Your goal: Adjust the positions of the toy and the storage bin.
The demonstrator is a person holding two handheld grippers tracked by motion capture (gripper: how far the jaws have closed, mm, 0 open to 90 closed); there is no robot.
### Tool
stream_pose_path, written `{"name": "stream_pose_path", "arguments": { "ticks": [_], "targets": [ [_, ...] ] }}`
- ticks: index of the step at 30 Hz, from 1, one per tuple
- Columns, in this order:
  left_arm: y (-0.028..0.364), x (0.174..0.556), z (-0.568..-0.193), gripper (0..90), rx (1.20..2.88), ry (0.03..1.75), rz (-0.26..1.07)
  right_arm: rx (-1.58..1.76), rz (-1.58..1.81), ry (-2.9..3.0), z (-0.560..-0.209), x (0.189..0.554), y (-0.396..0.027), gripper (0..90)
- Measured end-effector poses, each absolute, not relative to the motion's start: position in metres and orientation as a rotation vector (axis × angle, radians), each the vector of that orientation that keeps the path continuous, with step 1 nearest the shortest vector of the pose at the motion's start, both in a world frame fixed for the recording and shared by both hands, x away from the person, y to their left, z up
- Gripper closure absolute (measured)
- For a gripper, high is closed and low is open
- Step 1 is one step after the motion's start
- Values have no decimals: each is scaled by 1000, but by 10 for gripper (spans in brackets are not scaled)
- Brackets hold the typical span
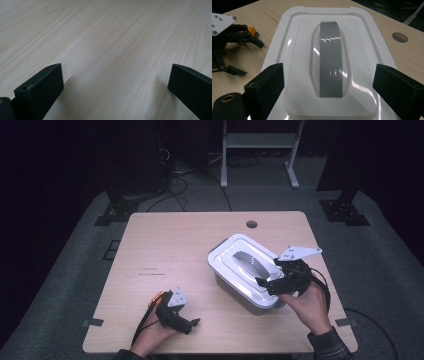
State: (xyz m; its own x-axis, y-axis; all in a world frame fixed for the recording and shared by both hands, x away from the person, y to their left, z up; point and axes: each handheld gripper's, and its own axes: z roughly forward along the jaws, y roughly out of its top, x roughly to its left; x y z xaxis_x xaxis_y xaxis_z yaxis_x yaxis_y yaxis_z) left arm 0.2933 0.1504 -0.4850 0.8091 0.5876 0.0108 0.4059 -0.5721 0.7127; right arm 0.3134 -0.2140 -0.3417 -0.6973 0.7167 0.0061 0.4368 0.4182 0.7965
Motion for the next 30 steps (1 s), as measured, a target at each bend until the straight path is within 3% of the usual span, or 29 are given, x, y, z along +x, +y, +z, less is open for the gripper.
{"name": "stream_pose_path", "arguments": {
  "ticks": [25, 30],
  "targets": [
    [151, 293, -485, 0, 2260, 724, 319, 974, 1150, 2379, -346, 344, -193, 128],
    [151, 293, -485, 0, 2261, 722, 321, 967, 1148, 2388, -347, 348, -190, 199]
  ]
}}
